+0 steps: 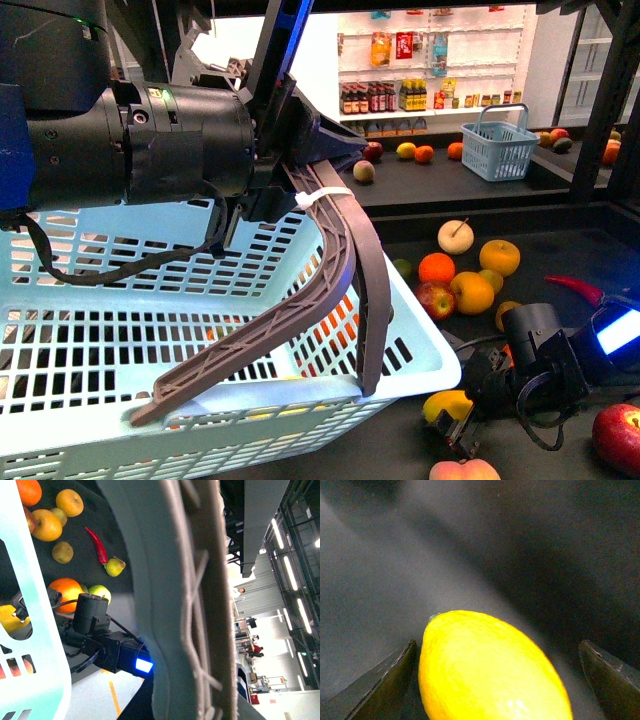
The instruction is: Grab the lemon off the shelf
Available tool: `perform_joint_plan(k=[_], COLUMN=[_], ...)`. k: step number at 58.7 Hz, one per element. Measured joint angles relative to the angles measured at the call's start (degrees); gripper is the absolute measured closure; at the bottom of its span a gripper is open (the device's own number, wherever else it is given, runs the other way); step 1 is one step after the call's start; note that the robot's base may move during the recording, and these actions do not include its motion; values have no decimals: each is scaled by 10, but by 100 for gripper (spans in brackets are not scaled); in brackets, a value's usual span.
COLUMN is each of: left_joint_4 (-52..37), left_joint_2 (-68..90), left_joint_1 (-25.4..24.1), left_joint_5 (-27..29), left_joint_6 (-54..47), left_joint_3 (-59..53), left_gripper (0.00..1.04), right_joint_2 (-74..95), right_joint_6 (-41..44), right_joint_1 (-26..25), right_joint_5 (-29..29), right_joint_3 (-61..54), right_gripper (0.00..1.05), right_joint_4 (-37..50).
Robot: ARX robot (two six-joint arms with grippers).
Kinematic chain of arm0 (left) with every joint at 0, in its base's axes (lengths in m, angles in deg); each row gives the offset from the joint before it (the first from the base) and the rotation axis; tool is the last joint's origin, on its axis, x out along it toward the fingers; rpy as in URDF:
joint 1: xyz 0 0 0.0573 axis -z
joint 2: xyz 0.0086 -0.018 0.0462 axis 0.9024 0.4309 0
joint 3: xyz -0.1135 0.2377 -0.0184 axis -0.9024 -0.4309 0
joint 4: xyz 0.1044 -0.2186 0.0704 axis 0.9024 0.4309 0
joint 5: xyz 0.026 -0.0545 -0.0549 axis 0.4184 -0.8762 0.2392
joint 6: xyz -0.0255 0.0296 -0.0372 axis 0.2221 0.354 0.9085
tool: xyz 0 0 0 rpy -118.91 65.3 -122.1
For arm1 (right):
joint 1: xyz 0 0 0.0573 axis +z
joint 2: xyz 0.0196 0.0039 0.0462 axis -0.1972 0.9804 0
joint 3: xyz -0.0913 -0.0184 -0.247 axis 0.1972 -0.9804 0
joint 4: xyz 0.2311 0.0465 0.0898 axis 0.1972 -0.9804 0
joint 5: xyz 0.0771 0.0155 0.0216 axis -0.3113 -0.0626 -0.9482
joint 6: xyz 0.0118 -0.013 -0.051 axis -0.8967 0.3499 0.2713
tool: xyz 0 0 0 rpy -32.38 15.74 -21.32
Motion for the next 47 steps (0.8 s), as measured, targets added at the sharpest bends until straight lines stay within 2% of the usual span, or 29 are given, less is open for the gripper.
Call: perform_joint_plan(k=[9, 13, 19, 25, 35, 47], left_joint_4=[0, 0, 0, 0, 0, 0], left_joint_2=[0, 0, 0, 0, 0, 0], left_joint_1=[0, 0, 0, 0, 0, 0], left_joint_5=[0, 0, 0, 0, 0, 0], left_joint_6=[0, 0, 0, 0, 0, 0], left_joint_3=[0, 0, 0, 0, 0, 0], left_gripper=[98, 98, 98, 98, 98, 98], right_joint_2=[0, 0, -3, -27, -110, -305], right_joint_6=[3, 4, 4, -10, -59, -183], right_joint_1=[-2, -3, -6, -14, -30, -37], right_joint_5=[7, 15, 18, 23, 31, 9], right_joint_3=[0, 0, -7, -45, -117, -245], right_gripper=[9, 23, 37, 48, 52, 54], right_joint_4=[6, 5, 14, 59, 160, 287])
